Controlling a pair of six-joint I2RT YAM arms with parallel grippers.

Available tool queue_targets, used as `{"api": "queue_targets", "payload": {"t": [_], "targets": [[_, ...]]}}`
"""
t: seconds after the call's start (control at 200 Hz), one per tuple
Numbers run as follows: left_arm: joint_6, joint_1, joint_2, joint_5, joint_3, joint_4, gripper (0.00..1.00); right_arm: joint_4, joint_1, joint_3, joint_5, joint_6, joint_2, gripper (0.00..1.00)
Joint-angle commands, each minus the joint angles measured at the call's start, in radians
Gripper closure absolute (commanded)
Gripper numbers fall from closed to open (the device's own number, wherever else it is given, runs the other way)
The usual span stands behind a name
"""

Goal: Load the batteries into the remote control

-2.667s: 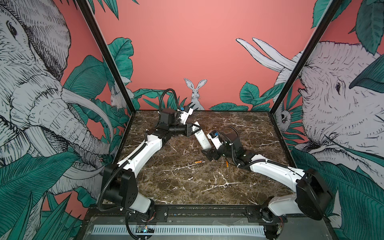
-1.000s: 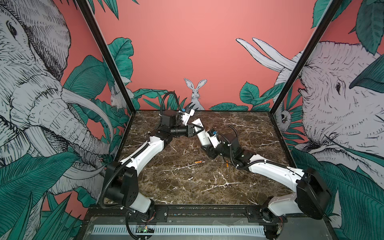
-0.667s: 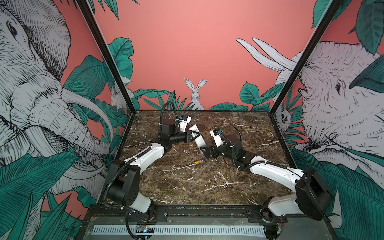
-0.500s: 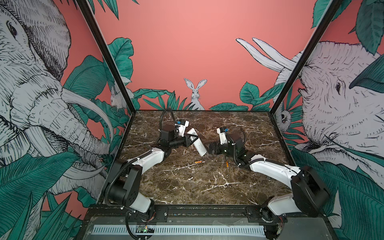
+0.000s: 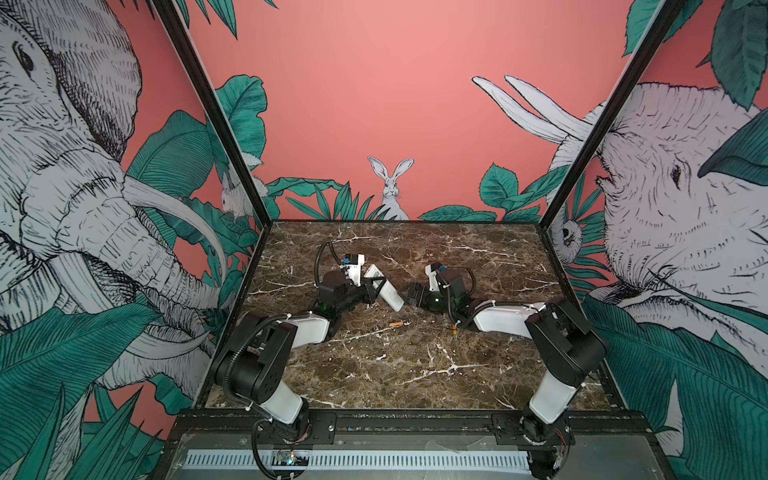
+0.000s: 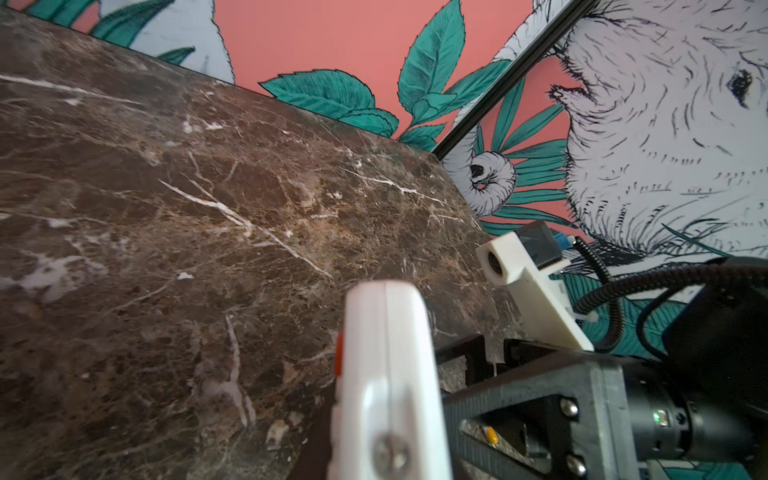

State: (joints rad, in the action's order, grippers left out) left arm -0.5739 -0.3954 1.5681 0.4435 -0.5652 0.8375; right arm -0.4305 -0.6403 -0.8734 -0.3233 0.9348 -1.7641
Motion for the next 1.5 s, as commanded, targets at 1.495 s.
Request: {"api": "queue_targets", "payload": {"t": [1.495], "targets": [[0.019, 0.006, 0.039, -0.121, 0.057, 0.056, 0.87, -0.172, -0.079, -0.140, -0.038, 0.191, -0.249, 0.32]]}}
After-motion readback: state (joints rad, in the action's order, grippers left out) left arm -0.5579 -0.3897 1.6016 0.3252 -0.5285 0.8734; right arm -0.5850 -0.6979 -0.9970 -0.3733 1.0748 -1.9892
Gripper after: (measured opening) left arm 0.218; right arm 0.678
